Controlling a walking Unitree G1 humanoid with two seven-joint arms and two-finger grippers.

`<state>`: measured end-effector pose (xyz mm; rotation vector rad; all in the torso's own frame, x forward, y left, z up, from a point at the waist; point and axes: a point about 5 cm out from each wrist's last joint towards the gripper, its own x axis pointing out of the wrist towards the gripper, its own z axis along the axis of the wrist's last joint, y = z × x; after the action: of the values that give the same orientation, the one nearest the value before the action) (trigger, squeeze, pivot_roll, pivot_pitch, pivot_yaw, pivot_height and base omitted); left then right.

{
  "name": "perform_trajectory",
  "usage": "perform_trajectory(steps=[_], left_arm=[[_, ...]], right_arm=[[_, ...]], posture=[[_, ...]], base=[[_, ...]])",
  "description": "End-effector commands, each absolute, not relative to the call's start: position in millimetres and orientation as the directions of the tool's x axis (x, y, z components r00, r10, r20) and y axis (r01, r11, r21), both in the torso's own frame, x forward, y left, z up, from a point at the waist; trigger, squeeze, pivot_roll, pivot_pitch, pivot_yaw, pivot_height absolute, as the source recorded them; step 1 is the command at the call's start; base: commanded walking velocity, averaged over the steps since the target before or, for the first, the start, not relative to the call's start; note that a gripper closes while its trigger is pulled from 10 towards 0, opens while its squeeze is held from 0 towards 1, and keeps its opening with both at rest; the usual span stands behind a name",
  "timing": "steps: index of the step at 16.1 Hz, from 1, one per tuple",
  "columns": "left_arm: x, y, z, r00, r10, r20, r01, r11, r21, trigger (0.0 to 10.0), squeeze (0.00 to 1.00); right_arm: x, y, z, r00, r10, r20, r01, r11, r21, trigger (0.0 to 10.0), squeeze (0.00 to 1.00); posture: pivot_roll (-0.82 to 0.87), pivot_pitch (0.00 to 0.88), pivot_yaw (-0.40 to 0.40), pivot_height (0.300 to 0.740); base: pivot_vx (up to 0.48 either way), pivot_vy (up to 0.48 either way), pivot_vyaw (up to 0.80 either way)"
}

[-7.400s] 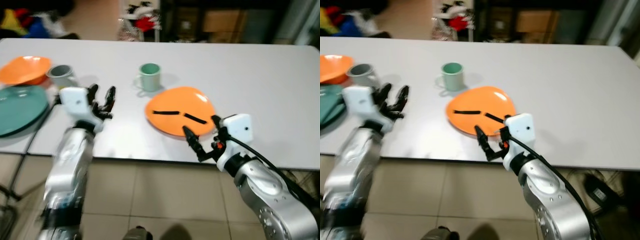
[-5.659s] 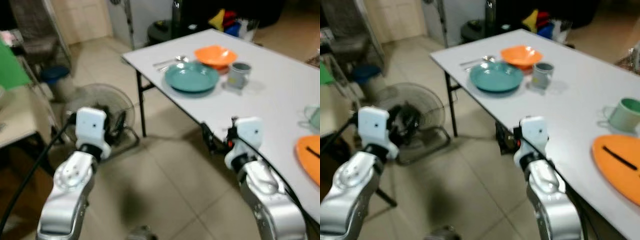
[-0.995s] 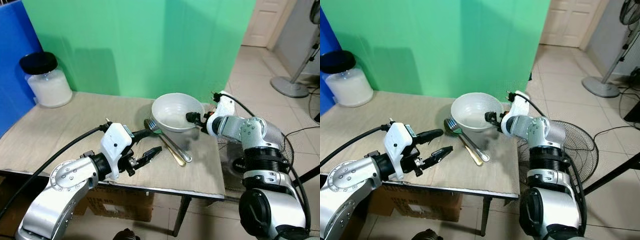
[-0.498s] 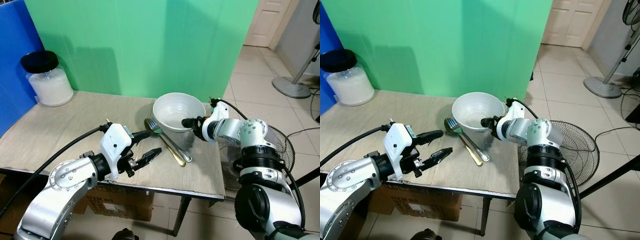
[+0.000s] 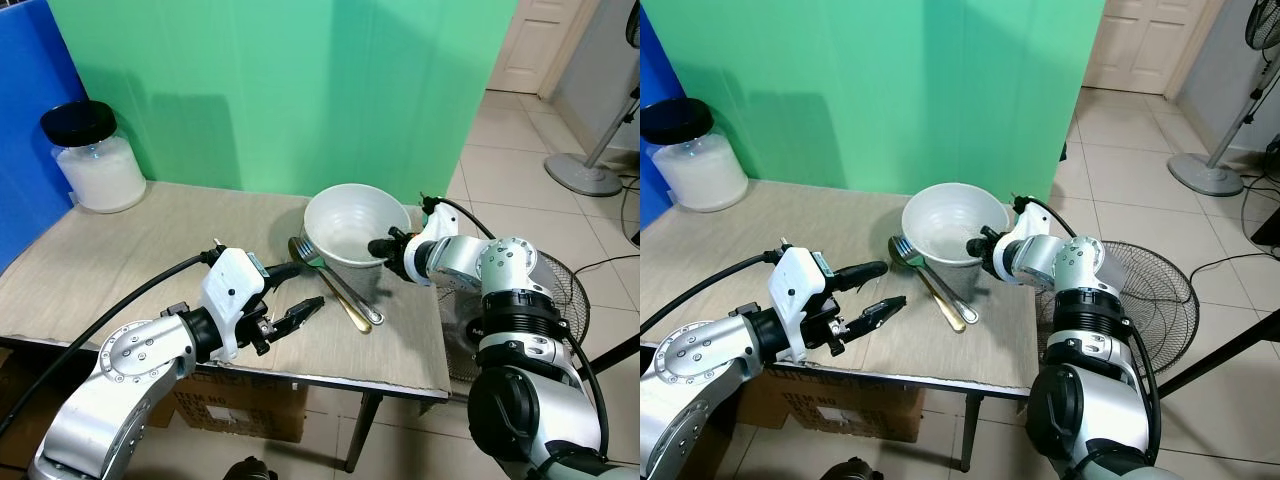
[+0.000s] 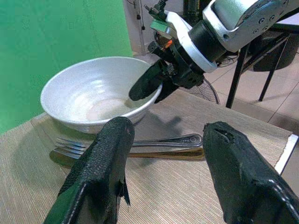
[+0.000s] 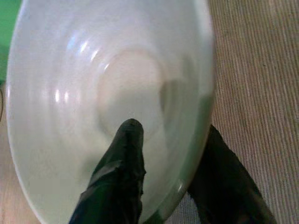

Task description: Setting the table

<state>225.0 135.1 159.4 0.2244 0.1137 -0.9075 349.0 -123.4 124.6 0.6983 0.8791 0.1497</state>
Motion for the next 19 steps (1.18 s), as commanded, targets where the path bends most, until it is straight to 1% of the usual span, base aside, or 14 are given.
perform_trajectory(steps=[1, 6, 8, 10, 11, 12, 13, 14, 15, 16, 17, 18, 19], left_arm=[[225.5, 134.2, 160.9, 0.601, -0.775, -0.195, 0.799, 0.582, 0.151, 10.0, 0.0], [226.8, 133.9, 161.0, 0.603, -0.774, -0.194, 0.797, 0.582, 0.158, 10.0, 0.0], [227.7, 134.2, 161.2, 0.609, -0.77, -0.192, 0.793, 0.586, 0.165, 10.0, 0.0], [228.8, 134.2, 162.1, 0.615, -0.766, -0.185, 0.788, 0.592, 0.168, 10.0, 0.0], [228.9, 134.2, 162.3, 0.618, -0.765, -0.182, 0.786, 0.594, 0.17, 10.0, 0.0], [229.1, 133.9, 162.3, 0.619, -0.764, -0.181, 0.785, 0.596, 0.171, 10.0, 0.0], [229.0, 133.7, 162.7, 0.623, -0.763, -0.176, 0.782, 0.599, 0.172, 10.0, 0.0], [228.7, 133.5, 163.4, 0.629, -0.759, -0.168, 0.777, 0.605, 0.172, 10.0, 0.0], [227.9, 133.0, 164.3, 0.635, -0.756, -0.16, 0.772, 0.613, 0.17, 10.0, 0.0], [227.1, 132.8, 165.0, 0.647, -0.748, -0.149, 0.762, 0.625, 0.168, 10.0, 0.0], [226.4, 132.7, 166.3, 0.669, -0.732, -0.129, 0.742, 0.648, 0.172, 10.0, 0.0], [227.0, 133.8, 168.3, 0.705, -0.702, -0.104, 0.707, 0.682, 0.186, 10.0, 0.0], [228.5, 134.4, 171.0, 0.739, -0.67, -0.075, 0.67, 0.717, 0.193, 10.0, 0.0]], right_arm=[[350.3, -120.2, 128.2, 0.64, 0.406, -0.653, 0.152, 0.766, 0.625, 0.0, 0.0], [349.5, -118.9, 128.4, 0.644, 0.407, -0.647, 0.156, 0.758, 0.633, 0.0, 0.0], [349.8, -119.7, 130.0, 0.66, 0.404, -0.634, 0.166, 0.745, 0.646, 0.0, 0.0], [351.7, -125.6, 137.7, 0.74, 0.366, -0.564, 0.163, 0.716, 0.679, 0.0, 0.0], [352.2, -128.6, 144.8, 0.792, 0.345, -0.503, 0.132, 0.708, 0.694, 0.0, 0.0], [352.5, -129.7, 150.7, 0.826, 0.339, -0.451, 0.101, 0.698, 0.709, 0.0, 0.0], [349.3, -131.3, 163.1, 0.868, 0.33, -0.371, 0.037, 0.703, 0.71, 0.0, 0.0], [343.3, -134.0, 177.5, 0.909, 0.308, -0.283, -0.033, 0.727, 0.686, 0.0, 0.0], [336.8, -137.2, 189.5, 0.935, 0.289, -0.205, -0.081, 0.739, 0.669, 0.0, 0.0], [328.2, -140.9, 200.7, 0.957, 0.261, -0.129, -0.127, 0.772, 0.623, 0.0, 0.0], [313.1, -146.4, 211.6, 0.97, 0.239, -0.04, -0.188, 0.846, 0.499, 0.0, 0.0], [299.1, -151.2, 213.3, 0.974, 0.226, 0.0, -0.204, 0.882, 0.425, 0.0, 0.0], [289.6, -156.1, 212.9, 0.98, 0.197, 0.032, -0.192, 0.891, 0.41, 0.0, 0.0]], posture=[[0.2, 0.0, -0.019, 0.727], [0.2, 0.0, -0.019, 0.727], [0.2, 0.0, -0.019, 0.727], [0.2, 0.0, -0.02, 0.727], [0.2, 0.0, -0.02, 0.727], [0.2, 0.0, -0.018, 0.727], [0.2, 0.0, -0.016, 0.727], [0.2, 0.0, -0.016, 0.727], [0.19, 0.0, -0.016, 0.727], [0.2, 0.0, -0.022, 0.727], [0.2, 0.0, -0.027, 0.727], [0.2, 0.0, -0.029, 0.727], [0.2, 0.0, -0.029, 0.727]], base=[[0.0, 0.0, 0.0], [0.0, 0.0, 0.0], [0.0, 0.0, 0.0], [0.0, 0.0, 0.0], [0.0, 0.0, 0.0], [0.0, 0.0, 0.0], [0.0, 0.0, 0.0], [0.0, 0.0, 0.0], [0.0, 0.0, 0.0], [0.0, 0.0, 0.0], [0.0, 0.0, 0.0], [0.0, 0.0, 0.0], [0.0, 0.0, 0.0]])
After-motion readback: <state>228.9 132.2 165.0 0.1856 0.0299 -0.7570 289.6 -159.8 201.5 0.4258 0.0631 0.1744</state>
